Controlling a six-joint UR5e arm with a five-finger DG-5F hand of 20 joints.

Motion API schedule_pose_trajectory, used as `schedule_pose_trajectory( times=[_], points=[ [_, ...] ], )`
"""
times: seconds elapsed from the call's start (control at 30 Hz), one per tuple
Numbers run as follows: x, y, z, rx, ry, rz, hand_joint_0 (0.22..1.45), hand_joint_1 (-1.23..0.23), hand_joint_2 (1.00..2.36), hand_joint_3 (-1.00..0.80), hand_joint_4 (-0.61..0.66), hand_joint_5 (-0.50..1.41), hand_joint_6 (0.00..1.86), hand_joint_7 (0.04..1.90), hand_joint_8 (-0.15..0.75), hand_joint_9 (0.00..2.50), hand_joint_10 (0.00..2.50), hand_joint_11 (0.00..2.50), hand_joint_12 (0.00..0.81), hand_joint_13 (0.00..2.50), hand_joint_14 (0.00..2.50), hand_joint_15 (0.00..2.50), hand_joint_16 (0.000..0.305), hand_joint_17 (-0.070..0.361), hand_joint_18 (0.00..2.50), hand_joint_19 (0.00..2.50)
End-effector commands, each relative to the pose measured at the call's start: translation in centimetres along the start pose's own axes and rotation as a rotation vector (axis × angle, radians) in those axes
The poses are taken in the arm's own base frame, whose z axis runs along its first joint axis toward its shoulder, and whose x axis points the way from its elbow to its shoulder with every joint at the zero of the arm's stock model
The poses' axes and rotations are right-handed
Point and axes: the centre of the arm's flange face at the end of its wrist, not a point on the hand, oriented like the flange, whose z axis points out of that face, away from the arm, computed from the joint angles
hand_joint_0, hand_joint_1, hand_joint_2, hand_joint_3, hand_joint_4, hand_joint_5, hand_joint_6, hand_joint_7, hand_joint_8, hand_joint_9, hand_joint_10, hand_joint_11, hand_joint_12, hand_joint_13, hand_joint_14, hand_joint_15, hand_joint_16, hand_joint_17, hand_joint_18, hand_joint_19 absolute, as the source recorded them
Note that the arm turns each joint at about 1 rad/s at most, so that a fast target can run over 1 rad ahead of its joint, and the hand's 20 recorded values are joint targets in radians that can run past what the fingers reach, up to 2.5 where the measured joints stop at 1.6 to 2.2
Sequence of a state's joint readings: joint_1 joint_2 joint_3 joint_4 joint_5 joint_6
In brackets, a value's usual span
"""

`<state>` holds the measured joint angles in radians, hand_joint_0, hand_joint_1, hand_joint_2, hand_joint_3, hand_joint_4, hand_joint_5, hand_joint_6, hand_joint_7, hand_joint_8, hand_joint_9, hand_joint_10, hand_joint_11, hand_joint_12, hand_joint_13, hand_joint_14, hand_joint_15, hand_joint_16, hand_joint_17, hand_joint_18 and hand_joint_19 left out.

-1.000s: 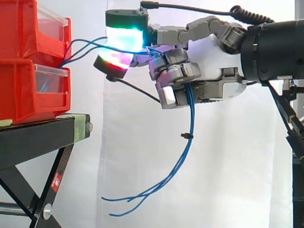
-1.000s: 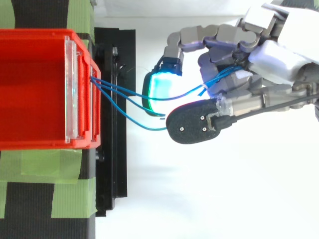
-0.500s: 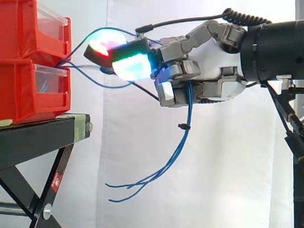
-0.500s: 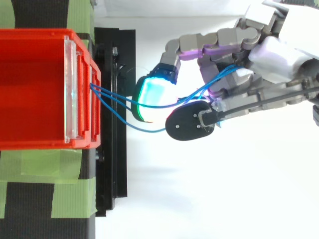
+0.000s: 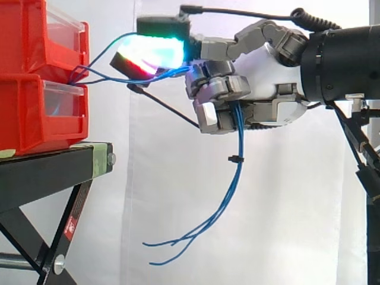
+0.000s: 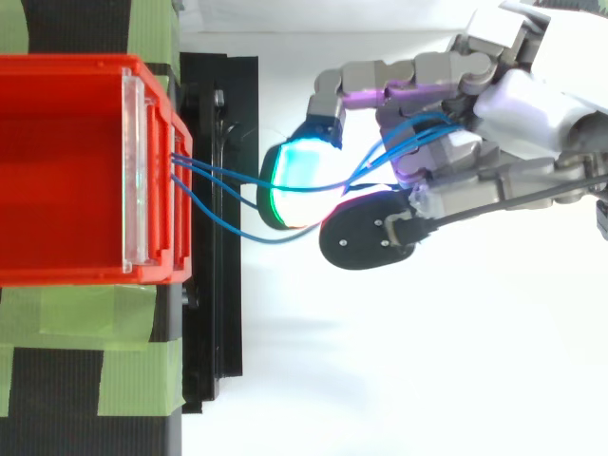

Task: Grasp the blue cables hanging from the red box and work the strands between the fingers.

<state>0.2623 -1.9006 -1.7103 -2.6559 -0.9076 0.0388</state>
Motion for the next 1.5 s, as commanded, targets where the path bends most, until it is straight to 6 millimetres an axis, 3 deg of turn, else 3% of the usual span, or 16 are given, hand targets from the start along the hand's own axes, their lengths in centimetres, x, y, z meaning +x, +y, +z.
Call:
schedule_pose_trajectory(
  times=[0.0,0.07,0.23,0.4,0.7,1.0,1.17,1.37,1.47],
  points=[
    [-0.02,-0.01,-0.01,0.001,-0.001,0.0,0.71,-0.74,1.0,-0.92,0.18,0.42,0.0,1.42,0.412,0.65,2.5,2.42,0.506,1.01,2.5,1.57,0.057,0.128,1.26,0.83],
    [-0.04,-0.03,-0.02,0.002,-0.003,0.001,0.7,-0.74,1.0,-1.0,0.18,0.42,0.0,1.44,0.412,0.65,2.5,2.42,0.506,1.01,2.5,1.57,0.057,0.128,1.26,0.83],
    [-0.06,-0.02,-0.02,0.002,-0.004,-0.002,0.69,-0.74,1.0,-1.0,0.2,0.42,0.0,1.46,0.412,0.65,2.5,2.42,0.506,1.01,2.5,1.57,0.057,0.128,1.26,0.83],
    [-0.07,-0.02,-0.02,0.002,-0.006,-0.004,0.72,-0.72,1.0,-1.0,0.16,0.45,0.22,1.38,0.412,0.65,2.5,2.42,0.506,1.01,2.5,1.57,0.057,0.128,1.26,0.83],
    [-0.06,-0.07,-0.1,0.007,-0.007,-0.012,0.81,-0.62,1.0,-1.0,0.13,0.67,0.0,1.52,0.412,0.65,2.5,2.42,0.506,1.01,2.5,1.57,0.057,0.128,1.26,0.83],
    [0.03,-0.08,-0.13,0.007,-0.006,-0.015,0.87,-0.68,1.01,-0.85,0.1,0.67,0.0,1.52,0.412,0.65,2.5,2.42,0.506,1.01,2.5,1.57,0.057,0.128,1.26,0.83],
    [0.17,0.01,-0.1,0.003,-0.004,-0.02,0.86,-0.72,1.01,-0.67,0.03,0.63,0.01,1.53,0.412,0.65,2.5,2.42,0.506,1.01,2.5,1.57,0.057,0.128,1.26,0.83],
    [0.19,0.03,-0.08,0.001,-0.004,-0.029,0.85,-0.78,1.02,-0.35,-0.08,0.56,0.22,1.44,0.412,0.65,2.5,2.42,0.506,1.01,2.5,1.57,0.057,0.128,1.26,0.83],
    [0.21,0.05,-0.05,-0.002,-0.004,-0.034,0.86,-0.79,1.02,-0.32,-0.09,0.54,0.28,1.4,0.412,0.65,2.5,2.42,0.506,1.01,2.5,1.57,0.057,0.128,1.26,0.83]
  ],
)
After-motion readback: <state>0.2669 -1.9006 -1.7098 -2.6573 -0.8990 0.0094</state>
